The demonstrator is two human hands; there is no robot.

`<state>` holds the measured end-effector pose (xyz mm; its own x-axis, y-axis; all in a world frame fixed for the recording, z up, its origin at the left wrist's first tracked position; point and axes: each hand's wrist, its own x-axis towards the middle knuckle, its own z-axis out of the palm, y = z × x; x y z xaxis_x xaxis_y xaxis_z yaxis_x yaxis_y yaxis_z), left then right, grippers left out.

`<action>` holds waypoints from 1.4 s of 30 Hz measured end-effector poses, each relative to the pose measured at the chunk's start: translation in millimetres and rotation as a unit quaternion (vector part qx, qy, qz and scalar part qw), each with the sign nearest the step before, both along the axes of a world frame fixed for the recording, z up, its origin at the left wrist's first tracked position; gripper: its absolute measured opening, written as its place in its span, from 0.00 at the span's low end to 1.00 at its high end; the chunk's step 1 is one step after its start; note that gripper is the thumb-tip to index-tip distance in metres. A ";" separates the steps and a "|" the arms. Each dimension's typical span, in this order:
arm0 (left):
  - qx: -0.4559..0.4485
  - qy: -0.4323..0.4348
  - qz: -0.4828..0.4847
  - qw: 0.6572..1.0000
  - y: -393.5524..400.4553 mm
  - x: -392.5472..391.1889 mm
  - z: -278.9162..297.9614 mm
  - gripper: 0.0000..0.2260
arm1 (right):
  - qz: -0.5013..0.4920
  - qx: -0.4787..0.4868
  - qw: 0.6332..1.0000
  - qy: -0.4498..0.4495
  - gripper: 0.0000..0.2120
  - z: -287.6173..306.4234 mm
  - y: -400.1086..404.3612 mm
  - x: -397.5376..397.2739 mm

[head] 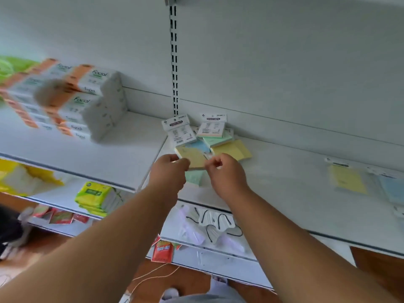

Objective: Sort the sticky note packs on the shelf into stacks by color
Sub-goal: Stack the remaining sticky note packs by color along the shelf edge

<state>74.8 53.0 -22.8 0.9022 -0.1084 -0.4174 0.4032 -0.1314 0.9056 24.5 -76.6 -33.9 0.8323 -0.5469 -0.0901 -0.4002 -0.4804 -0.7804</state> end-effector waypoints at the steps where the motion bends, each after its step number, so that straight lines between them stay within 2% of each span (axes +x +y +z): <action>1: -0.021 -0.009 -0.001 1.000 -3.8 -8.1 0.4 0.05 | -0.042 -0.005 0.999 0.010 0.08 1.8 -2.4 -8.5; 3: -0.055 -0.018 -0.020 0.998 -12.5 -27.7 -0.5 0.08 | -0.111 0.060 0.992 0.031 0.14 7.0 -12.4 -25.1; 5: -0.073 -0.020 -0.084 0.994 -29.8 -46.8 -0.3 0.10 | -0.189 0.225 0.956 0.008 0.17 16.3 -30.1 -46.1; 7: -0.085 -0.017 -0.149 0.985 -51.7 -60.0 1.3 0.10 | -0.261 0.377 0.888 -0.038 0.12 26.7 -51.1 -68.2; 8: -0.089 -0.015 -0.175 0.980 -63.8 -65.9 2.9 0.10 | -0.282 0.411 0.864 -0.067 0.08 28.9 -62.7 -79.5; 9: -0.090 -0.013 -0.197 0.976 -75.8 -71.4 4.3 0.11 | -0.291 0.410 0.860 -0.090 0.06 30.3 -74.5 -90.9; 11: -0.086 -0.009 -0.236 0.968 -99.9 -82.4 5.7 0.12 | -0.302 0.343 0.882 -0.114 0.05 28.7 -100.4 -111.7; 13: -0.058 -0.020 -0.266 0.962 -127.2 -92.6 5.5 0.05 | -0.320 0.253 0.905 -0.123 0.07 23.2 -129.0 -128.0; 15: -0.024 -0.040 -0.282 0.958 -157.8 -101.4 3.6 0.03 | -0.347 0.198 0.910 -0.114 0.11 17.0 -159.1 -140.9; 17: -0.012 -0.056 -0.279 0.958 -191.6 -111.4 0.1 0.04 | -0.374 0.231 0.894 -0.091 0.14 13.1 -188.9 -151.9; 20: -0.019 -0.046 -0.266 0.963 -239.7 -133.0 -3.1 0.04 | -0.379 0.345 0.858 -0.043 0.12 18.2 -233.6 -166.7; 21: -0.017 -0.044 -0.269 0.962 -254.6 -139.7 -4.1 0.04 | -0.368 0.337 0.866 -0.032 0.11 18.5 -251.0 -170.8; 22: -0.005 -0.044 -0.272 0.961 -268.8 -145.3 -5.5 0.04 | -0.352 0.305 0.884 -0.025 0.12 17.2 -268.6 -174.1; 25: 0.085 -0.080 -0.288 0.951 -305.5 -151.7 -11.2 0.06 | -0.301 0.129 0.945 -0.002 0.15 11.4 -318.7 -176.8; 28: 0.168 -0.134 -0.297 0.931 -337.7 -149.5 -14.9 0.11 | -0.257 -0.007 0.966 0.043 0.14 12.1 -355.7 -168.1; 31: 0.260 -0.181 -0.284 0.905 -358.3 -149.2 -11.2 0.07 | -0.189 -0.107 0.967 0.129 0.16 8.5 -377.4 -154.6; 34: 0.316 -0.215 -0.276 0.882 -365.0 -151.4 -8.2 0.07 | -0.163 -0.152 0.959 0.174 0.19 -1.5 -383.5 -148.1; 38: 0.341 -0.217 -0.268 0.874 -363.8 -150.4 -11.6 0.09 | -0.144 -0.221 0.952 0.153 0.15 4.2 -379.9 -144.6; 42: 0.330 -0.210 -0.258 0.883 -351.1 -148.1 -12.0 0.10 | -0.119 -0.232 0.960 0.101 0.11 14.0 -358.8 -140.7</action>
